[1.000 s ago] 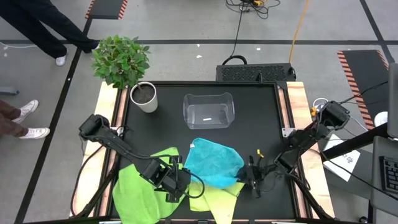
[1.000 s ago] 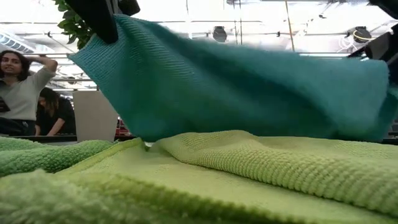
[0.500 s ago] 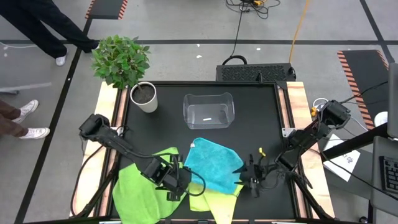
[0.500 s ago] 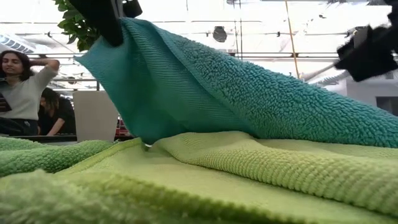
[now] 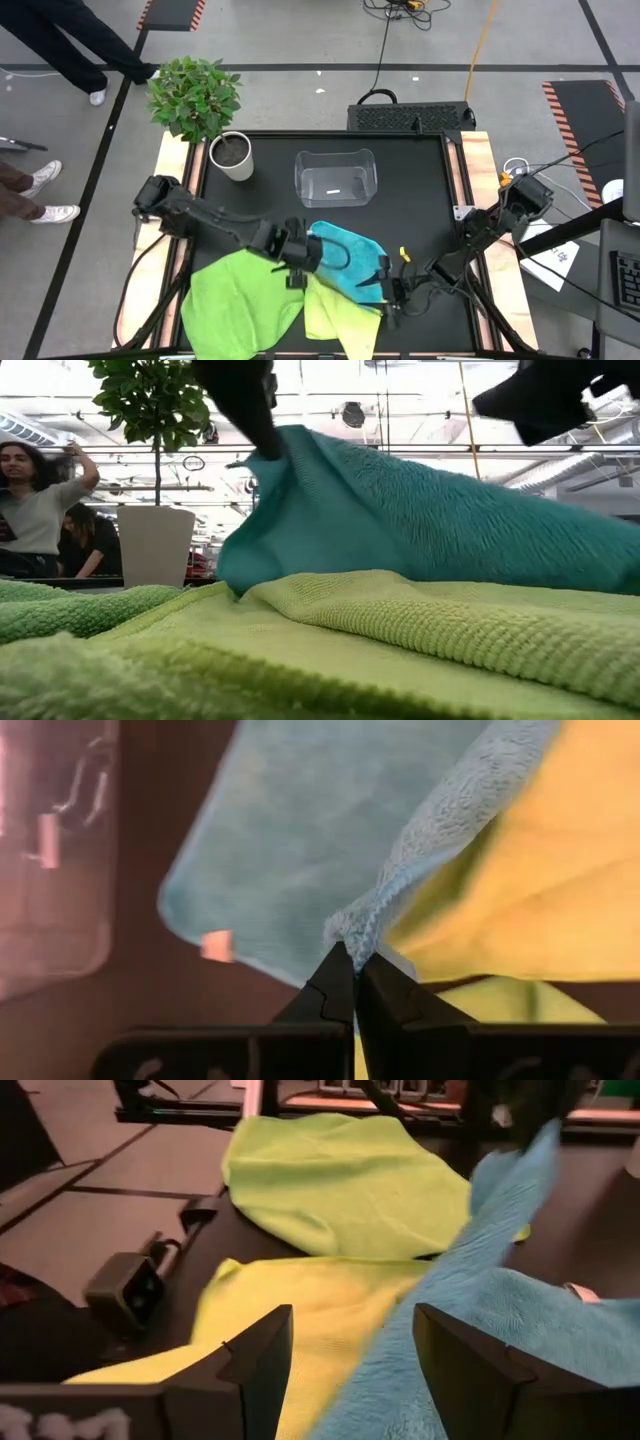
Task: Fold microfiber towels
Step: Fold the blue towel
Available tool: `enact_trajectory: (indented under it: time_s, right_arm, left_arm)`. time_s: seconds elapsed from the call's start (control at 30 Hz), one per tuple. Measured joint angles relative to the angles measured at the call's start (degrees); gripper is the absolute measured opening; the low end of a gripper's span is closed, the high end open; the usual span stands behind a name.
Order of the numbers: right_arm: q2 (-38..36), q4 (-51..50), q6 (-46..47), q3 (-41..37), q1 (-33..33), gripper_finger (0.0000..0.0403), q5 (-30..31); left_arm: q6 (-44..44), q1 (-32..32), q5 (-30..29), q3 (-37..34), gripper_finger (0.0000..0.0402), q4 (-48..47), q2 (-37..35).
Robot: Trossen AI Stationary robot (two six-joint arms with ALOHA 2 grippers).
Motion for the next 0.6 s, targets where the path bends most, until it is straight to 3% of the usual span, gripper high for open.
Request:
enact_trajectory:
  time_s: [0.17,0.43,0.6]
  right_arm:
    - [3.39,-1.39,2.64,-0.02,-1.61,0.0201,0.03]
    - [5.34,-5.41,5.31,-0.04,-2.64,0.02,1.77]
    - [5.34,-13.27,10.1,-0.04,-3.55,0.0157,1.91]
  left_arm:
    - [1.76,3.93,2.72,2.67,0.0001,-1.87,0.0]
    - [2.0,7.36,7.25,0.78,0.0001,-3.51,0.0]
    - [2.42,8.79,9.22,-0.44,0.0001,-3.67,0.0]
